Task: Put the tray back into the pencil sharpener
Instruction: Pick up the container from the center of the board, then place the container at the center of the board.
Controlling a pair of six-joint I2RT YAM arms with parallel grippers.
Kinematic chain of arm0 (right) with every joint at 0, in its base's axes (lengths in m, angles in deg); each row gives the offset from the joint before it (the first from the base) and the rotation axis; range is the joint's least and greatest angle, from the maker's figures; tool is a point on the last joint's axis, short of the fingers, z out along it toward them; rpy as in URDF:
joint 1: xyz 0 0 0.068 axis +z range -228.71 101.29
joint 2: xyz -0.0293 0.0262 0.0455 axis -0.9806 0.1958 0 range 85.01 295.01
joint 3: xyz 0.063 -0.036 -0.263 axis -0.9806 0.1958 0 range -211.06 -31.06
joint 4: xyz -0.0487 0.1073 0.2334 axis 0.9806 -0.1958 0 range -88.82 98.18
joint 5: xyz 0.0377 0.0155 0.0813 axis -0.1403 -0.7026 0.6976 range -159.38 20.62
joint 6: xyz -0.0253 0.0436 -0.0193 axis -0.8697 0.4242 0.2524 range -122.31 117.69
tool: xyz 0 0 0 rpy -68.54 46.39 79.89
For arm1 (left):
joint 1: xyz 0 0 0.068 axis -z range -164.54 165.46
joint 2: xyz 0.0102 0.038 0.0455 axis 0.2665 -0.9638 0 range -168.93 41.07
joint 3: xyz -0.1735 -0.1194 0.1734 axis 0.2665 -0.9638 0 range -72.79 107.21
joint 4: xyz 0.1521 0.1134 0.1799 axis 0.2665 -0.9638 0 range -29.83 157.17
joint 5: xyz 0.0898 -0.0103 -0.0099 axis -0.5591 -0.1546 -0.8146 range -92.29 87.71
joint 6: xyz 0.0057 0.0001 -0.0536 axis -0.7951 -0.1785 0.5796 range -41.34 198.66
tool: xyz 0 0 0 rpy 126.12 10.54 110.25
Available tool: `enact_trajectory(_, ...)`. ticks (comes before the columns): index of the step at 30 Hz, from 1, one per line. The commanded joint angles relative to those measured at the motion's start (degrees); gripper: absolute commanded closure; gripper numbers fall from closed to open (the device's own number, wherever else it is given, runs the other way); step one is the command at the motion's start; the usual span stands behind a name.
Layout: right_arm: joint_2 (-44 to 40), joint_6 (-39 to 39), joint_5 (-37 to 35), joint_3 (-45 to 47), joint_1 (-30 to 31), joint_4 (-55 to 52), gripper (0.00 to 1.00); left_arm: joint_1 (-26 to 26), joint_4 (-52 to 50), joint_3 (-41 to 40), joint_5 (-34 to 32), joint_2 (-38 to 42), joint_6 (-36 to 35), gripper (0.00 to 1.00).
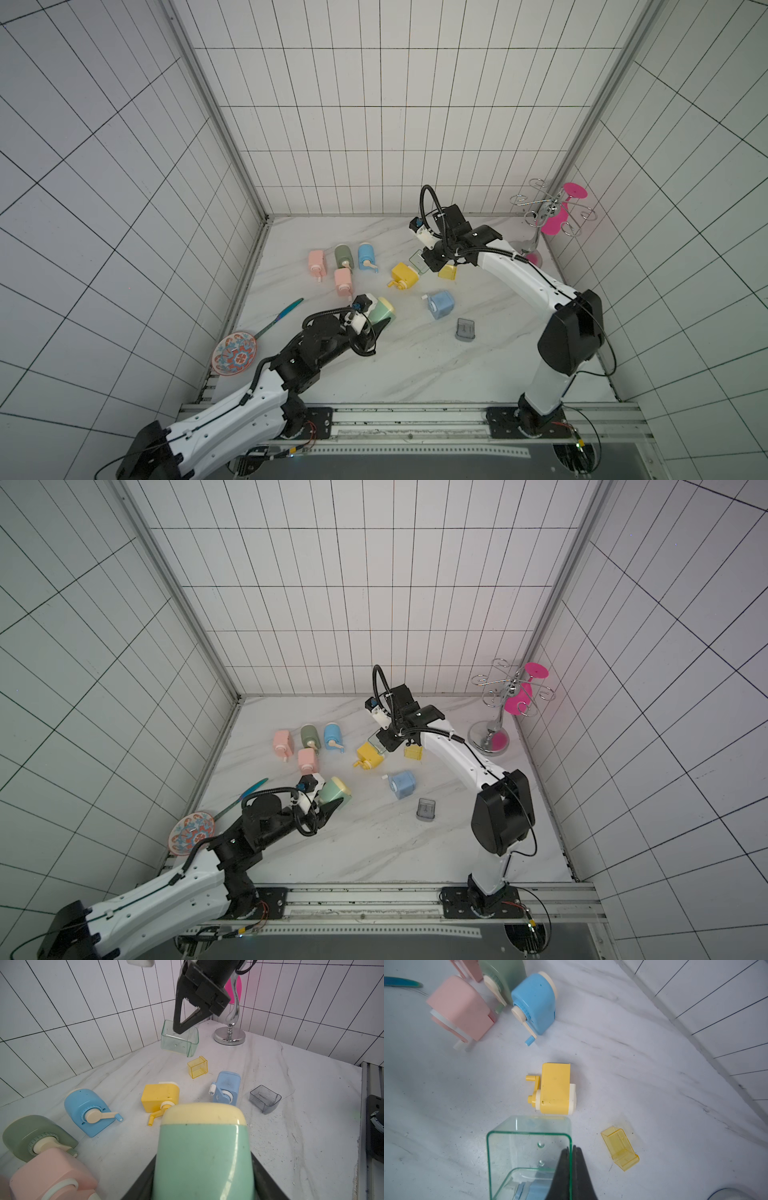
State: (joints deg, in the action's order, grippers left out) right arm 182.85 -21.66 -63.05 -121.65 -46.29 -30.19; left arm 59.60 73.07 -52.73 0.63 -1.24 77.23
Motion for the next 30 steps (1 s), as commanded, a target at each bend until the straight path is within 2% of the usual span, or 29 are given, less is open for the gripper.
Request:
enact_trajectory(1,-5.5,-3.2,-0.1,9.2,2.7,-0.5,1.0,-0.1,3.3,-0.9,-0.8,1.4,1.7,1.0)
enact_trajectory(8,-17.3,-7.9,-0.2,27.2,8.0,0.7,1.0,-0.1,2.5,-1.0,1.0,1.0,1.4,1.0)
enact_trajectory(13,-20.8,-11.1,3.0,36.3,11.8,2.9,1.0,0.0,2.0,-0.9,1.6,1.1,1.2,1.0)
enact_trajectory(23,-10.9,-12.8,3.8,37.7,15.6,5.2,1.0,0.0,-1.1,-1.0,0.7,2.6,2.0,1.0)
enact_trajectory(30,-7.4,-14.0,2.3,38.2,16.6,6.8,0.98,0.0,-2.3,-1.2,-1.4,3.5,2.3,1.0)
